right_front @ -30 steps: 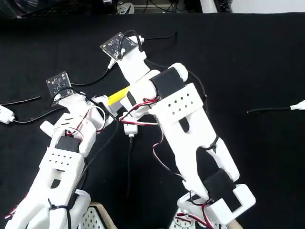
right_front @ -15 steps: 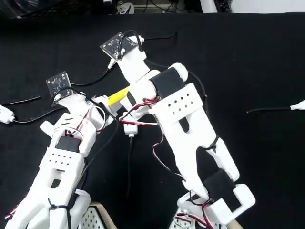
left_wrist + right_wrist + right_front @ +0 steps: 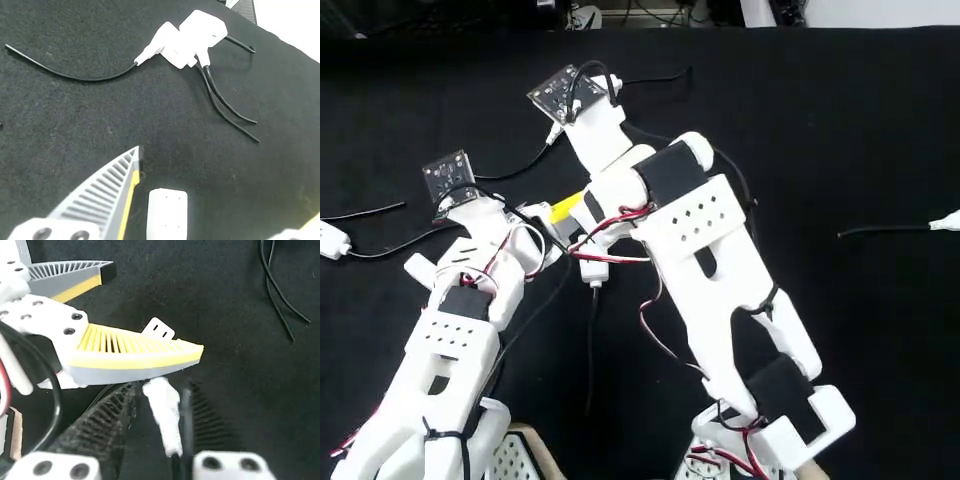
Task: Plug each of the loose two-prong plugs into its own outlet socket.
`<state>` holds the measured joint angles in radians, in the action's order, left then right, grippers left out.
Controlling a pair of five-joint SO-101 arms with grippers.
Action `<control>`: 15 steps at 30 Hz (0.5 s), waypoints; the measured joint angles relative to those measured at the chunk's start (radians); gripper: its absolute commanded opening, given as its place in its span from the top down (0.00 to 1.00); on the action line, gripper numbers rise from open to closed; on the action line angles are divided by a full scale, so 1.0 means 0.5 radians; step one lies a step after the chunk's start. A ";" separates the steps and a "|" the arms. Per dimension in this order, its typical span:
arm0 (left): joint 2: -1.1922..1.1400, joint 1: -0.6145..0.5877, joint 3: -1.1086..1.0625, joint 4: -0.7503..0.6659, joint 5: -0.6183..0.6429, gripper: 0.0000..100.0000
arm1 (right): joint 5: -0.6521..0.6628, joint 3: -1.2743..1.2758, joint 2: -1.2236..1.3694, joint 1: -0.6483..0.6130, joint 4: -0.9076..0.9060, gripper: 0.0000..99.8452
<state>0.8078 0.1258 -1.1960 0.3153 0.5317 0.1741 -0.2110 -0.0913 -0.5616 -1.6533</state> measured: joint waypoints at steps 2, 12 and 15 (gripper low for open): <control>0.000 0.000 0.000 0.000 0.003 0.46 | 0.000 0.000 0.000 0.000 0.000 0.98; 0.000 0.000 0.000 0.000 -0.003 0.46 | 0.107 0.000 0.000 0.015 -0.141 0.84; 0.000 0.000 0.000 0.000 -0.003 0.46 | 0.132 0.058 0.000 0.117 -0.169 0.85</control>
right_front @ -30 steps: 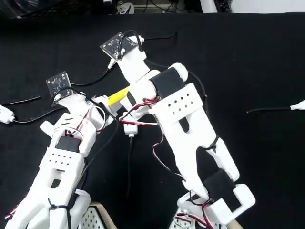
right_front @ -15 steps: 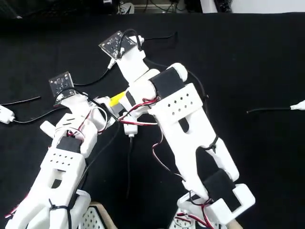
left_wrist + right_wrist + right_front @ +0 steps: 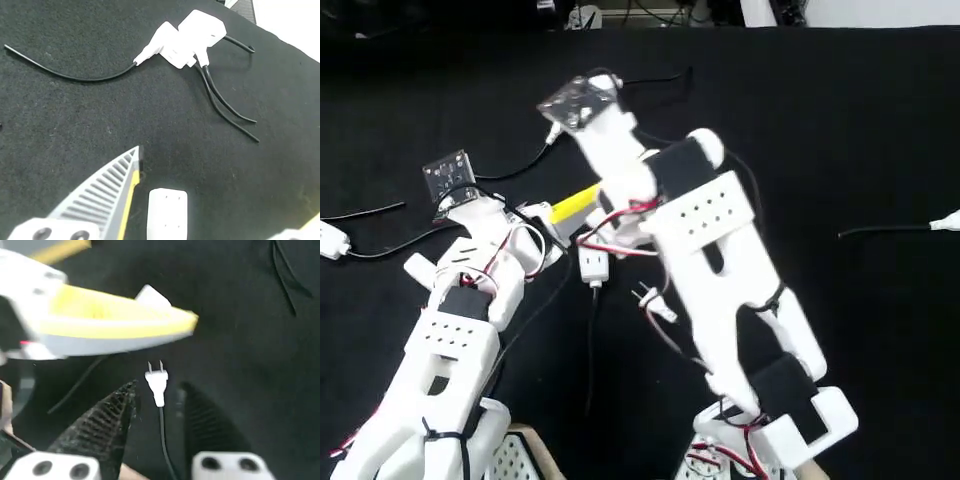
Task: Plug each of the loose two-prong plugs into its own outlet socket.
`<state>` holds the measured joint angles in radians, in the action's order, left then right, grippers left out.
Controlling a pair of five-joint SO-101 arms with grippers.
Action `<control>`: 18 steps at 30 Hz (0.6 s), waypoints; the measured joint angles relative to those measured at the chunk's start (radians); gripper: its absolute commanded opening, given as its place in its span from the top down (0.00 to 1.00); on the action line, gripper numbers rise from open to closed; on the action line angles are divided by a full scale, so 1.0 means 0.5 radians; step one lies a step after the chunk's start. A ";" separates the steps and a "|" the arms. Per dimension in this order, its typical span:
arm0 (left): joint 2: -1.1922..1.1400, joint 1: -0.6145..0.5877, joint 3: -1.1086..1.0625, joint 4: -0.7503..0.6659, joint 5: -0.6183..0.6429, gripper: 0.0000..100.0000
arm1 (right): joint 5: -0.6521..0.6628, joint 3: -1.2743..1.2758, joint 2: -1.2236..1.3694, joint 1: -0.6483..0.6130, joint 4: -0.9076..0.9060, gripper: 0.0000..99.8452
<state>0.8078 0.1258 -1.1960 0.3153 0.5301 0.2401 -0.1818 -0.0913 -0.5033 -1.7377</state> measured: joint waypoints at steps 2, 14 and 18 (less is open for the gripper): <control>0.003 -0.040 -0.015 0.000 0.000 0.46 | 0.021 0.101 0.000 0.089 0.000 0.87; 0.006 -0.537 -0.203 0.003 0.092 0.46 | 0.178 0.933 0.000 0.089 0.221 0.87; 0.009 -0.675 -0.242 0.003 0.107 0.46 | 0.175 1.160 0.000 0.074 0.393 0.87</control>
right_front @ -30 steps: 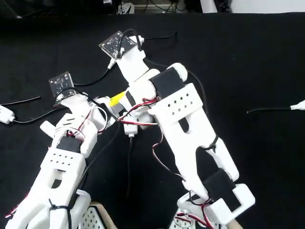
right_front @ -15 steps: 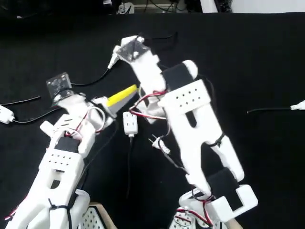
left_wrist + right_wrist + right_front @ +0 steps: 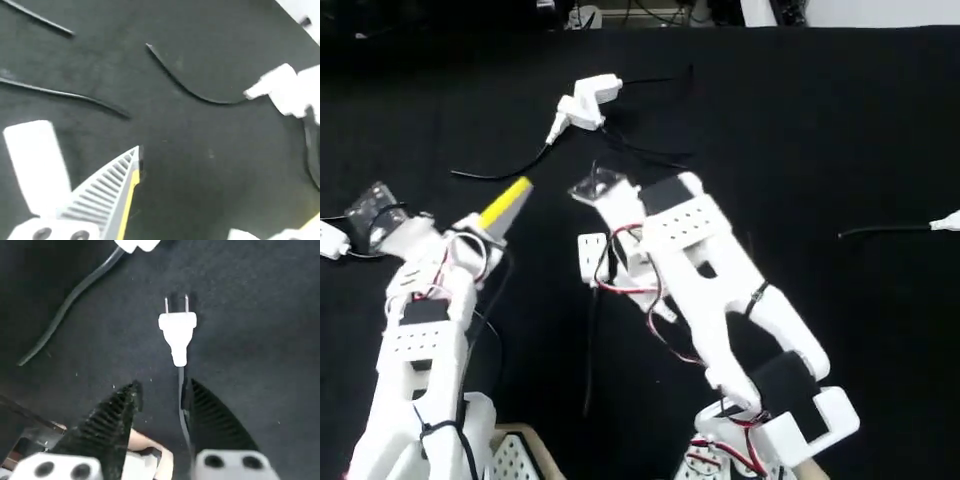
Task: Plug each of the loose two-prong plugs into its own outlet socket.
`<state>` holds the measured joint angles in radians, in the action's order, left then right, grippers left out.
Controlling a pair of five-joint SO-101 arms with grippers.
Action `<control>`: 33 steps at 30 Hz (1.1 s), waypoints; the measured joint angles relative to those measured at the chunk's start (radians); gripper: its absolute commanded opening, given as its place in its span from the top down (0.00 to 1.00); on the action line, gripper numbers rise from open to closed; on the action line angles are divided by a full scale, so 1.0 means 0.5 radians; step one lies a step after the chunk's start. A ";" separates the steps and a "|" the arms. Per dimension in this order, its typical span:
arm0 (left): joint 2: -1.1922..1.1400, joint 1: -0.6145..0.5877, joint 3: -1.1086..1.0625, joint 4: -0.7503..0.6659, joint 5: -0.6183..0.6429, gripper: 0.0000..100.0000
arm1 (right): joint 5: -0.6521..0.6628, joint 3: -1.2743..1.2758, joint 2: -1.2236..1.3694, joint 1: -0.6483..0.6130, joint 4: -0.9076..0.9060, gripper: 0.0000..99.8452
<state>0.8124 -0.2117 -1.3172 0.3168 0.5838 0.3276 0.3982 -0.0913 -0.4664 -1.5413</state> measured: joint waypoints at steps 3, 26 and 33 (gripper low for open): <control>0.000 -0.092 -0.049 0.000 0.000 0.46 | 0.040 0.160 0.000 -0.003 0.104 0.87; 0.000 -0.120 -0.055 0.000 0.000 0.46 | 0.448 0.460 0.000 0.015 0.586 0.87; 0.000 -0.120 -0.055 0.000 0.000 0.46 | 0.546 0.580 0.000 0.163 0.789 0.87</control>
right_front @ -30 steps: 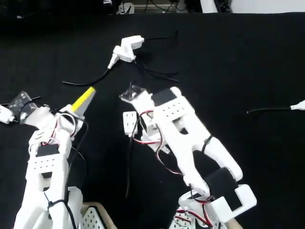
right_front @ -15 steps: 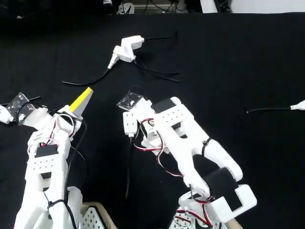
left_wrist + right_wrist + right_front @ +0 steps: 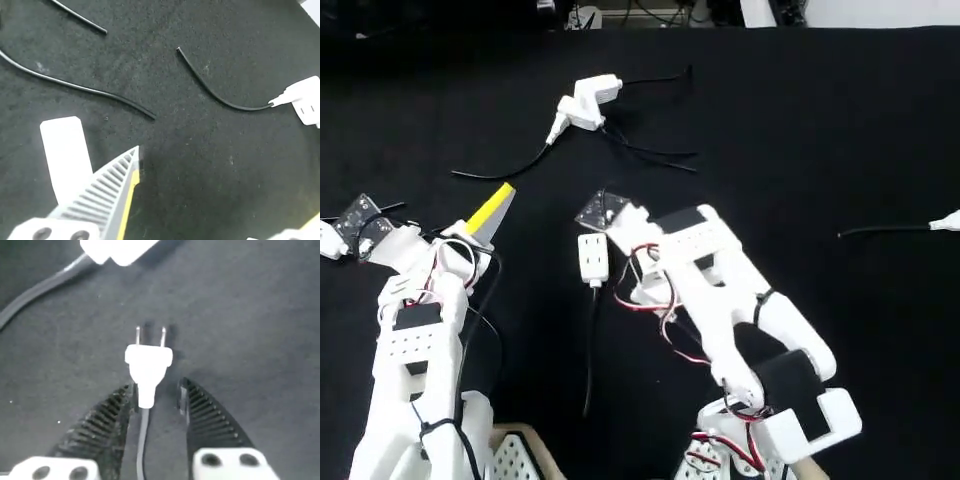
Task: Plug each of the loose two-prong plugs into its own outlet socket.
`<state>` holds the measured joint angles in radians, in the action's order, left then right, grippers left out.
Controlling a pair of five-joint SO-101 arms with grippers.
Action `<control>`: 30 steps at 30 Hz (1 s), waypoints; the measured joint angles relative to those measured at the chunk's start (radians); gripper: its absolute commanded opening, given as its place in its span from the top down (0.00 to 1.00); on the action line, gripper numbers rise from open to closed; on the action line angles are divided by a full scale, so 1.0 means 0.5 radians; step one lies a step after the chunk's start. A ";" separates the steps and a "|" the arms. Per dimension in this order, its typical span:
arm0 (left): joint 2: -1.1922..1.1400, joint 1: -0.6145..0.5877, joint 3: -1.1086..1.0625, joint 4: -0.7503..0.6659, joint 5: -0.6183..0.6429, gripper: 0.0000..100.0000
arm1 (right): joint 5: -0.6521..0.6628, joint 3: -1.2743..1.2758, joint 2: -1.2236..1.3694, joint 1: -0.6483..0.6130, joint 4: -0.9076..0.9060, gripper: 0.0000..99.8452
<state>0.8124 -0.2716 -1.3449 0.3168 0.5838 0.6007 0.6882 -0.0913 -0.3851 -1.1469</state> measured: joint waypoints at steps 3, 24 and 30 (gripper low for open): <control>0.000 0.000 0.000 0.000 0.000 0.46 | 0.000 0.031 0.000 -0.003 0.012 0.87; 0.000 0.000 0.000 0.000 0.000 0.46 | -0.144 0.101 0.098 -0.101 0.230 0.87; 0.000 0.000 0.000 0.000 0.000 0.46 | -0.141 0.101 0.110 -0.080 0.181 0.87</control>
<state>0.8124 -0.2716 -1.3449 0.3168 0.5838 0.5301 0.7388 -0.0361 -0.4250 -1.0564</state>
